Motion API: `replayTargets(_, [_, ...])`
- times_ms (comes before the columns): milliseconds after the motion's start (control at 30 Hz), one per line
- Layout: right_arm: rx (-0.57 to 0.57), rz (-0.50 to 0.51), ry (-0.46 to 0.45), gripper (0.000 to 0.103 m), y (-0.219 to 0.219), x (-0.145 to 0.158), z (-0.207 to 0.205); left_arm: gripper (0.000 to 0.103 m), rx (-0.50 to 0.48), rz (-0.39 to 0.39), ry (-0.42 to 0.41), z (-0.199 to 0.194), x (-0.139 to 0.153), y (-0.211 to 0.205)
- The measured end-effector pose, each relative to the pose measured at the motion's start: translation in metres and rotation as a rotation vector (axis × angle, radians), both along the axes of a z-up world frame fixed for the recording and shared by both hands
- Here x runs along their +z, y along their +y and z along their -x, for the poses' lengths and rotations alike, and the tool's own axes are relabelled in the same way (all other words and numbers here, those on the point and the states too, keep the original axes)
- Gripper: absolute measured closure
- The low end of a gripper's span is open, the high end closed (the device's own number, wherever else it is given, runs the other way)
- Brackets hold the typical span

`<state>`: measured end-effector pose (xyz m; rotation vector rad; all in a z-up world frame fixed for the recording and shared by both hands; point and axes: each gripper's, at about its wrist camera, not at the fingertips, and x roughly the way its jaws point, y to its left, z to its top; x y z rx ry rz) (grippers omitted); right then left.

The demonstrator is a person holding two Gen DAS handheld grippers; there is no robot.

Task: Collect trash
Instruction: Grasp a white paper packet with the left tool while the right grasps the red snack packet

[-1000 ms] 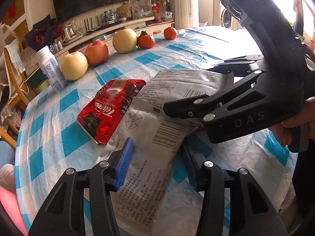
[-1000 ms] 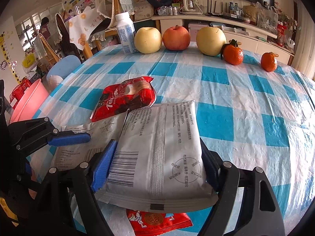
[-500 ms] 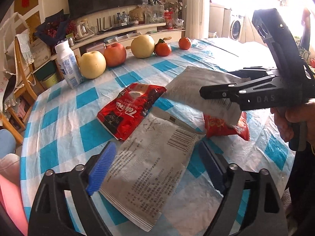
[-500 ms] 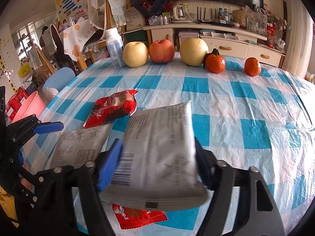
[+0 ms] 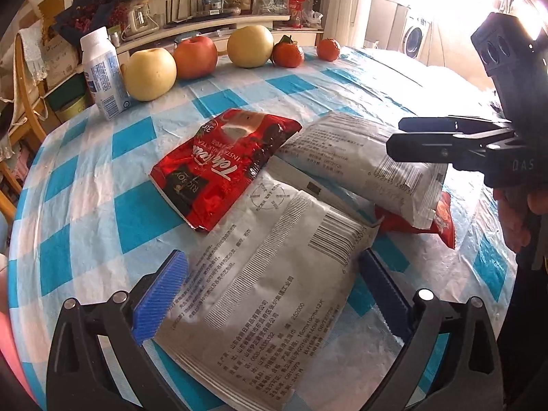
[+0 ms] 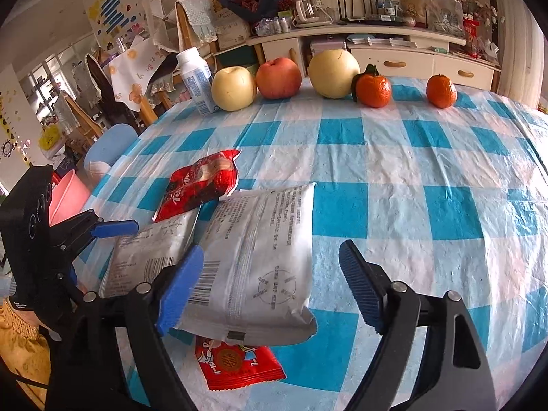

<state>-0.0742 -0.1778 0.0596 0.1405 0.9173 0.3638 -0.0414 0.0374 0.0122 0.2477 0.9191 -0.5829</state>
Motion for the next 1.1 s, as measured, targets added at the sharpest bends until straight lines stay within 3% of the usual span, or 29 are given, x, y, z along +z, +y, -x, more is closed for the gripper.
replayTargets(133, [0.047, -0.008, 0.050, 0.011, 0.006, -0.008, 0.005, 0.004, -0.030, -0.086, -0.032, 0.006, -0.003, -0.015])
replayTargets(400, [0.226, 0.061, 0.084, 0.008, 0.025, -0.017, 0.028, 0.007, -0.016, -0.086, -0.042, 0.006, -0.002, -0.020])
replayTargets(533, [0.271, 0.168, 0.036, 0.010, 0.038, -0.020, 0.040, 0.030, -0.014, -0.075, -0.073, 0.013, 0.004, -0.024])
replayTargets(600, [0.275, 0.201, 0.016, 0.022, 0.040, -0.019, 0.042, 0.033, -0.012, -0.082, -0.085, 0.016, 0.004, -0.027])
replayTargets(667, [0.262, 0.212, 0.002, 0.048, 0.038, -0.017, 0.042, 0.039, -0.006, -0.060, -0.081, 0.018, 0.005, -0.026])
replayTargets(733, [0.252, 0.200, 0.001, 0.053, 0.033, -0.016, 0.040, 0.046, 0.005, -0.034, -0.076, 0.020, 0.007, -0.024])
replayTargets(867, [0.245, 0.188, -0.005, 0.058, 0.031, -0.017, 0.039, 0.050, 0.041, 0.006, -0.067, 0.022, 0.009, -0.021])
replayTargets(1100, [0.260, 0.134, 0.007, 0.063, 0.039, -0.015, 0.045, 0.070, 0.117, 0.105, -0.038, 0.024, 0.016, -0.005])
